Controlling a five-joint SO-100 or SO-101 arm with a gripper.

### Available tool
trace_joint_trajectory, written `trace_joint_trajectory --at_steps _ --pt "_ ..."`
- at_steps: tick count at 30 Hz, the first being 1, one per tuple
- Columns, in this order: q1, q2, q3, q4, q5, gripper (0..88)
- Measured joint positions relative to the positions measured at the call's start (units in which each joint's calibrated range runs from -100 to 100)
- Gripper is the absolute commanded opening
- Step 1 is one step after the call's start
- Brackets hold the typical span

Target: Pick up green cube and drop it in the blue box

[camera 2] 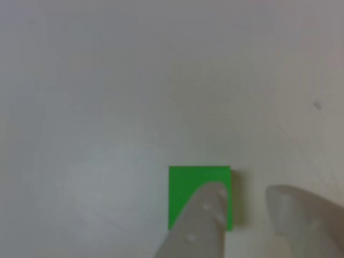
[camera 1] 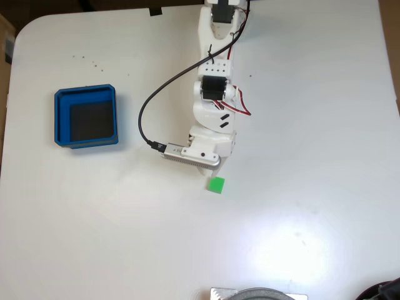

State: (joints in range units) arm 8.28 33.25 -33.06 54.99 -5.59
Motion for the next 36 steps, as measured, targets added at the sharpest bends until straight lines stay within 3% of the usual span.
trace_joint_trajectory --at_steps 7,27,36 --pt "0.00 1.84 -0.18 0.83 0.00 4.8" --pt "-0.85 2.17 -0.18 0.91 0.00 32.9" --pt "-1.49 2.17 -0.18 0.91 -0.10 36.6"
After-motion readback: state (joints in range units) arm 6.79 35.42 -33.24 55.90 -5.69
